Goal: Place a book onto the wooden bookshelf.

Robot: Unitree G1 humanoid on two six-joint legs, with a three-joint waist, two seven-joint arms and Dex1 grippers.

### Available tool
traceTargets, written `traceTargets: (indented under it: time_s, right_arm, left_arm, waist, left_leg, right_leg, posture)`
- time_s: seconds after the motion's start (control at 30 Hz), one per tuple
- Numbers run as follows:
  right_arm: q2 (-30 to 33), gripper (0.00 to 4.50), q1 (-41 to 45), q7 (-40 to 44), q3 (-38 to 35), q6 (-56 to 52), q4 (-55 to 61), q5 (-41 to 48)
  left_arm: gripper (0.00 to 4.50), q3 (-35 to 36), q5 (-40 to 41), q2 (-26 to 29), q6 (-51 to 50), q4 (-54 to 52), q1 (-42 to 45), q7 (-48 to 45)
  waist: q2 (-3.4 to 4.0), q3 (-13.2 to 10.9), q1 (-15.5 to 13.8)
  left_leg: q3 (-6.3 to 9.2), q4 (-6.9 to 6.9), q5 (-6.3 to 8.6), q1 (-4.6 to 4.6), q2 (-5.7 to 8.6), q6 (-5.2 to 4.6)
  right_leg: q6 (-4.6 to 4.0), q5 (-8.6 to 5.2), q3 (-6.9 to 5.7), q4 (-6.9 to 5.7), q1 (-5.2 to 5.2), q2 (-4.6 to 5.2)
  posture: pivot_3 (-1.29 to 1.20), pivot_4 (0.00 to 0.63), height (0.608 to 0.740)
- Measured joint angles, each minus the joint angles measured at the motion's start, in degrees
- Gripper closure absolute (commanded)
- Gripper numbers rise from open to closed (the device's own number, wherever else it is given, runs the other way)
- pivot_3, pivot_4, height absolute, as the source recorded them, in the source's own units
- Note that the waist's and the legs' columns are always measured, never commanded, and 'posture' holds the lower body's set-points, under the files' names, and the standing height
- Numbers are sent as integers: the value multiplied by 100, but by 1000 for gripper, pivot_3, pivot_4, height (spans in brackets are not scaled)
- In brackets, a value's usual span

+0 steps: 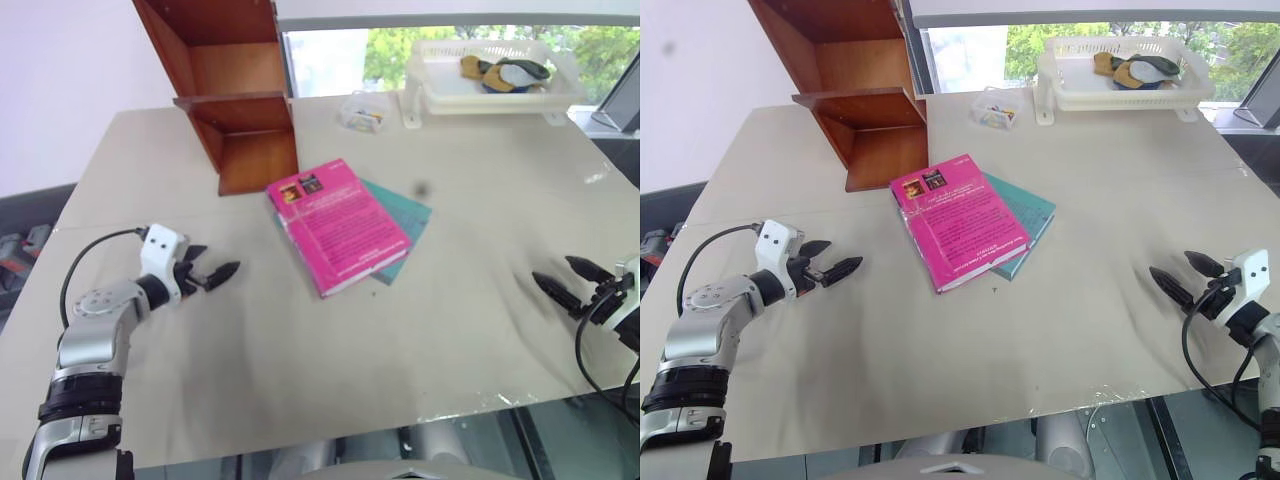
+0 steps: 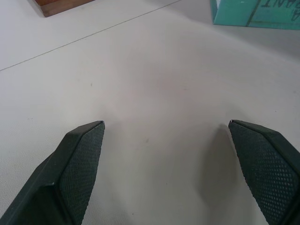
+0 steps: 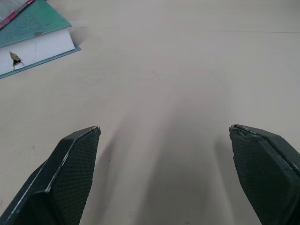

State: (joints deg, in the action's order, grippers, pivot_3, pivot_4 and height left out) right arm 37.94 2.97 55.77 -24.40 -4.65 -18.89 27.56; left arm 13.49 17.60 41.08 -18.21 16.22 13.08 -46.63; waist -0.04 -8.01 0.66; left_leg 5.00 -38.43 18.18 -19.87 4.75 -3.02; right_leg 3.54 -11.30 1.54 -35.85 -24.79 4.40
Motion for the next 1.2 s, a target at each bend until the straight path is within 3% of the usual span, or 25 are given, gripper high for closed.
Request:
traceTargets:
  time_s: [0.87, 1.2]
  right_arm:
    - [-1, 0, -32, 37, 86, 238, 0, -55]
    - [-27, 0, -247, 269, 48, -140, 830, 536]
  left_arm:
    - [45, 0, 56, -1, 151, 4, 44, 11]
    - [45, -350, -205, -195, 607, 873, 1101, -82]
  waist:
    - [0, 0, -1]
    - [-1, -1, -28]
  left_leg:
    - [0, 0, 0, 0, 0, 0]
    - [7, -2, 0, -4, 4, 0]
  right_leg:
    - [0, 0, 0, 0, 0, 0]
    - [0, 0, -9, 0, 0, 3]
  posture:
    - [0, 150, 740]
    - [0, 150, 740]
